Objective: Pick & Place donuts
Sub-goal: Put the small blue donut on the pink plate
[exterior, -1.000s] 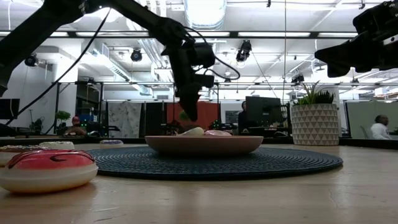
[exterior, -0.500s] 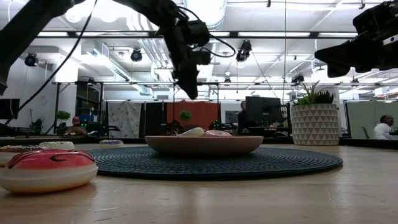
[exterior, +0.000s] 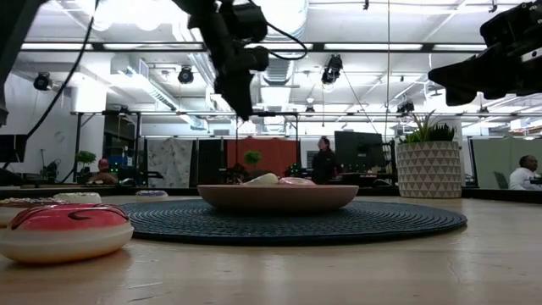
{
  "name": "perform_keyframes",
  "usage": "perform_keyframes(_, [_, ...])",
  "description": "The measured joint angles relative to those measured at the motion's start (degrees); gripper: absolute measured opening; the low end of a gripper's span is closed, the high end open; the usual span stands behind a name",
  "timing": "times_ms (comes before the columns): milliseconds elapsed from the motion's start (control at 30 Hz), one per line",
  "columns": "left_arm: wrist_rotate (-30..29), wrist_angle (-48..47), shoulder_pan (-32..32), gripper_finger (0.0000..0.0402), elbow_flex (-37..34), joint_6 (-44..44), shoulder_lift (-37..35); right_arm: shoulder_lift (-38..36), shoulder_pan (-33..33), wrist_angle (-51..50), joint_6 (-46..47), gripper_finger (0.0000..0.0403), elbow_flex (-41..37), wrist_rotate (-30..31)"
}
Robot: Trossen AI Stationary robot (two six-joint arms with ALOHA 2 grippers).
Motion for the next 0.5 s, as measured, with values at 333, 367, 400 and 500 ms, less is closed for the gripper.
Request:
perform_keyframes(333, [-0.02,9.41,-3.65,0.0193,-20.83,-4.22,-15.79,-0.06,0.0,0.0,0.0,0.0008,0.0,-0.06])
perform_keyframes(367, [-0.04,9.75,-4.1,0.0193,-22.79,-4.33,-17.68,-0.04,0.0,0.0,0.0,0.0008,0.0,-0.04])
perform_keyframes(400, [-0.04,9.9,-4.5,0.0193,-24.55,-4.44,-19.31,-0.03,0.0,0.0,0.0,0.0008,0.0,-0.02])
perform_keyframes(500, [-0.03,9.83,-5.47,0.0193,-29.13,-4.49,-23.93,-0.02,0.0,0.0,0.0,0.0008,0.0,-0.02])
